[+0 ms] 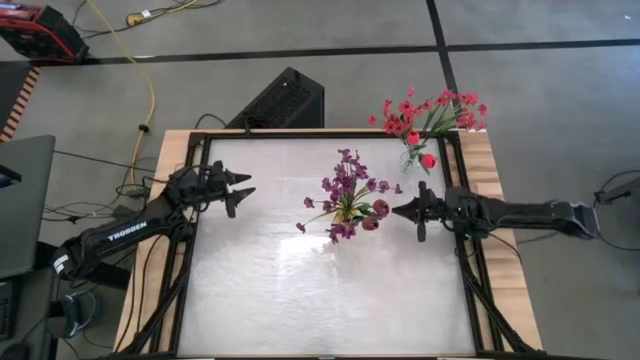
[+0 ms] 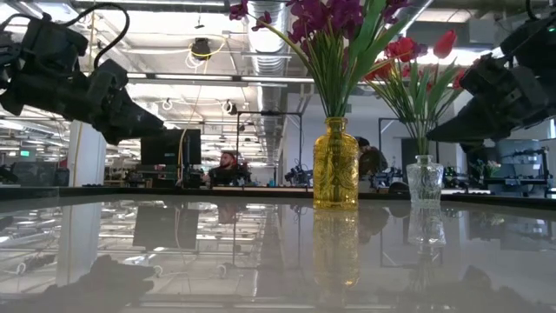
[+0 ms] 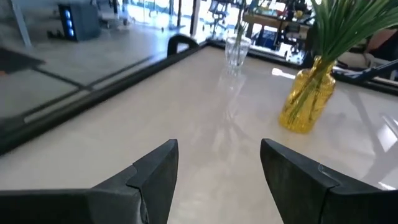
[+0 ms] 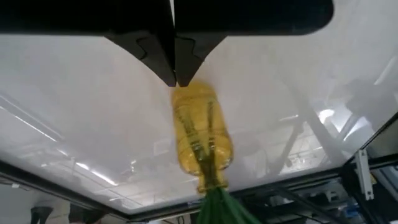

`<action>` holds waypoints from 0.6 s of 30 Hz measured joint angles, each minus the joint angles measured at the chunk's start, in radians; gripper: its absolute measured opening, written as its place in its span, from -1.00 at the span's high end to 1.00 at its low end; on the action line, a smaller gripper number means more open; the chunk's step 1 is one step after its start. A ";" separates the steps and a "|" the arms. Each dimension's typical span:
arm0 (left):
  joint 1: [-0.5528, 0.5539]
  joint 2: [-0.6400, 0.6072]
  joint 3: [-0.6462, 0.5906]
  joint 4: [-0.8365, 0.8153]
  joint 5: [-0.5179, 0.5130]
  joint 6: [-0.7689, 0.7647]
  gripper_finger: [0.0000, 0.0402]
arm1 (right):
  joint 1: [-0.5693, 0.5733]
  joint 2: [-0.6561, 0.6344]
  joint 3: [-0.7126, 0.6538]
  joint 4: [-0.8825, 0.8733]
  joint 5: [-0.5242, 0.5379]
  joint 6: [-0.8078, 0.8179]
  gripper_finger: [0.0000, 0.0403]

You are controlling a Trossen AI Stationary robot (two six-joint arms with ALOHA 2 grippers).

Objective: Sort flowers into vase by color
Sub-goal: Return to Home Position

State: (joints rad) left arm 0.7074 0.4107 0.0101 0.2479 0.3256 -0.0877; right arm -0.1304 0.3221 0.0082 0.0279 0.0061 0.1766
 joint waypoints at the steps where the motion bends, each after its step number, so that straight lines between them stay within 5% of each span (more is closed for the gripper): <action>1: 0.000 0.000 0.000 -0.013 0.000 -0.005 -0.08 | -0.039 -0.005 0.000 0.000 -0.038 -0.012 0.92; 5: 0.000 0.000 0.000 -0.021 -0.002 -0.035 -0.08 | -0.177 -0.011 0.000 0.021 -0.171 -0.052 0.84; 18: 0.000 0.001 -0.002 -0.130 -0.280 -0.159 -0.08 | -0.338 -0.008 -0.001 0.013 -0.138 0.179 0.75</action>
State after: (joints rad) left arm 0.7074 0.4114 0.0082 0.1179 0.0455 -0.2463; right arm -0.4686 0.3145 0.0071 0.0410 -0.1318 0.3553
